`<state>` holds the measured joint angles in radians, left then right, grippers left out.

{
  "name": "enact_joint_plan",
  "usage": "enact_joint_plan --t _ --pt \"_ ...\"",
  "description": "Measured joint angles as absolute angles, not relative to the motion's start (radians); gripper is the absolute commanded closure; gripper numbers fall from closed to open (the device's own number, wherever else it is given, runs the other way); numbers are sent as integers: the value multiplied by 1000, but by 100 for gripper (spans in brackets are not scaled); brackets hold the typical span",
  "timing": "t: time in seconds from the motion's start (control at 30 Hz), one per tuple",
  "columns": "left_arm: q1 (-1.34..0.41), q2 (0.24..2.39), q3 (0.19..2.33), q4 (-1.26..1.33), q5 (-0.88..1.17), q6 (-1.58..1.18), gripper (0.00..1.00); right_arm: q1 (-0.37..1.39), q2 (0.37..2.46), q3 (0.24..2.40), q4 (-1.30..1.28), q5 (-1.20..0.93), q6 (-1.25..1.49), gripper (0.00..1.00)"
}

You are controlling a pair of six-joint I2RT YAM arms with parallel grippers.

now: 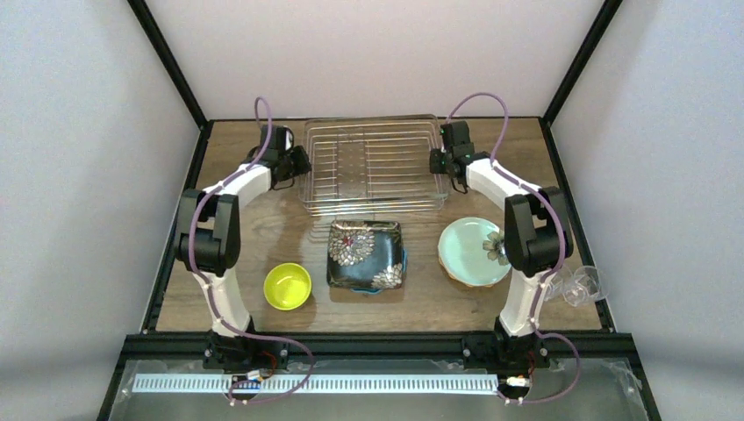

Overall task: Load the mixed dishes into the dish rack
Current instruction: Place the dish rack at the center of the board.

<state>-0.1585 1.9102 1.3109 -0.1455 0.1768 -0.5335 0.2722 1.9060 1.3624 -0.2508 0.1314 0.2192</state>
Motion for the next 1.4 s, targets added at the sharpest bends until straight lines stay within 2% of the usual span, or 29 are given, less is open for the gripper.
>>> enact_joint_plan --t 0.77,1.0,1.03,1.13,1.27,1.4 --pt "-135 1925 1320 -143 213 -508 96 290 1885 1311 -204 144 265 99" --pt "-131 1957 1339 -114 229 -496 87 290 1897 1312 -192 155 272 99" --pt "-131 1958 1339 -111 230 -496 85 290 1897 1312 -191 157 272 98" --pt "-131 1960 1339 -107 233 -506 76 290 1897 1312 -193 159 277 78" --pt "-131 1960 1339 -109 255 -548 64 293 1897 1312 -216 177 288 60" --pt "-131 1959 1336 -104 266 -588 54 300 1897 1305 -220 185 294 46"
